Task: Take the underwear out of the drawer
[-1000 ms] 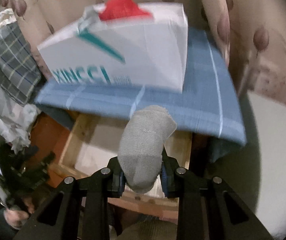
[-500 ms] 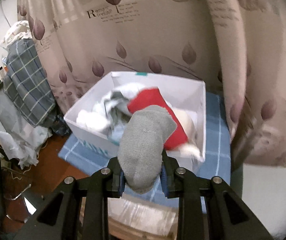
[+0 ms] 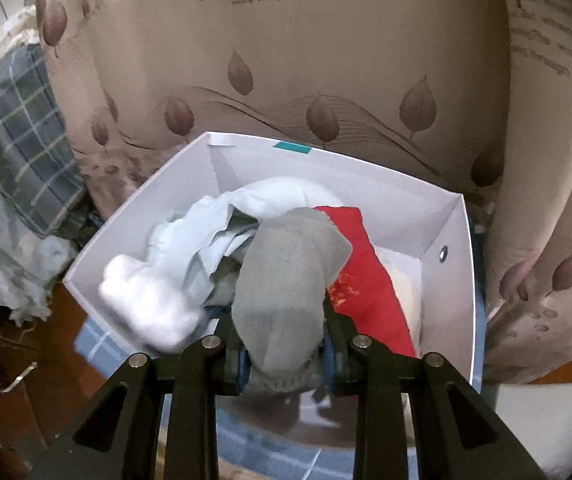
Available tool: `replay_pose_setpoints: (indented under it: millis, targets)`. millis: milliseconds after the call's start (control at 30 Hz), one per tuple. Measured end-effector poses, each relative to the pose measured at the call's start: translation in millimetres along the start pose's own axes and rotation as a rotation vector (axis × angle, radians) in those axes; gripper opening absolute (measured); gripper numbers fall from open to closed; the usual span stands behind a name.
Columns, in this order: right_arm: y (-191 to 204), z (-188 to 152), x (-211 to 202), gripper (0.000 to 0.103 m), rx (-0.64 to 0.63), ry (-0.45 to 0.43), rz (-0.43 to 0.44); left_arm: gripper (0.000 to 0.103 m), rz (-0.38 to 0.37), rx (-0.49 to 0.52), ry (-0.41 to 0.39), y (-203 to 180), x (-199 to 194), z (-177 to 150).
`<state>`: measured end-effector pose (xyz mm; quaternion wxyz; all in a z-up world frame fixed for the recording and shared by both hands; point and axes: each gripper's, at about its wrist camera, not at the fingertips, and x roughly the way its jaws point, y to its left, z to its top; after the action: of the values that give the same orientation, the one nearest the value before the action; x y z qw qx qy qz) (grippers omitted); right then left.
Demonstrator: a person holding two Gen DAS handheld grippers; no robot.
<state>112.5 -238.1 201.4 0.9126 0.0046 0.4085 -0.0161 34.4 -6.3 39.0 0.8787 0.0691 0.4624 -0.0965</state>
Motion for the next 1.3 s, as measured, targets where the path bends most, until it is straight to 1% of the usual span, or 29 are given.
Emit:
replay_pose_setpoints:
  millis: [100,267,400,467,500,533,567,633,700,800,833,867,900,1000,1067,1167,1233,1300]
  targets:
    - [-2,8,15,0.026,-0.015,0.005,-0.042,0.067,-0.001,0.002,0.004,0,1,1]
    - [-6,16,39,0.028,-0.029,0.029,-0.086,0.067,0.002,0.005,0.010,-1,4,1]
    - [-3,17,49,0.029,-0.035,0.043,-0.092,0.067,0.002,0.005,0.011,-3,4,0]
    - [0,15,49,0.033,-0.040,0.039,-0.100,0.067,0.004,0.005,0.013,-4,4,0]
    - [1,15,48,0.035,-0.040,0.035,-0.099,0.067,0.005,0.006,0.014,-4,5,0]
    - [2,13,46,0.044,-0.034,0.027,-0.095,0.067,0.004,0.006,0.014,-4,5,0]
    - [3,12,44,0.056,-0.032,0.019,-0.091,0.067,0.005,0.007,0.013,-5,4,0]
    - [6,9,40,0.068,-0.031,0.008,-0.094,0.067,0.008,0.009,0.012,-6,3,-1]
    - [9,8,36,0.069,-0.038,0.009,-0.088,0.067,0.010,0.010,0.011,-6,3,-1]
    - [13,7,24,0.071,-0.047,-0.004,-0.089,0.067,0.014,0.010,0.013,-6,4,-2]
    - [13,7,20,0.074,-0.044,-0.011,-0.086,0.067,0.016,0.011,0.012,-6,4,-2]
    - [13,8,14,0.081,-0.039,-0.021,-0.081,0.067,0.017,0.011,0.012,-6,4,-2]
    - [14,8,9,0.083,-0.037,-0.028,-0.078,0.067,0.020,0.012,0.012,-6,4,-2]
    - [15,8,-15,0.084,-0.033,-0.062,-0.059,0.067,0.027,0.011,0.011,-6,3,-2]
    - [16,5,-31,0.088,-0.024,-0.083,-0.043,0.067,0.031,0.014,0.010,-6,3,-1]
    - [13,-10,-63,0.094,0.016,-0.129,-0.019,0.067,0.038,0.017,0.005,-7,2,-1]
    - [9,-30,-84,0.095,0.044,-0.155,0.007,0.067,0.039,0.019,0.002,-7,1,-2]
    - [6,-50,-98,0.097,0.064,-0.175,0.007,0.067,0.040,0.022,0.000,-8,0,-2]
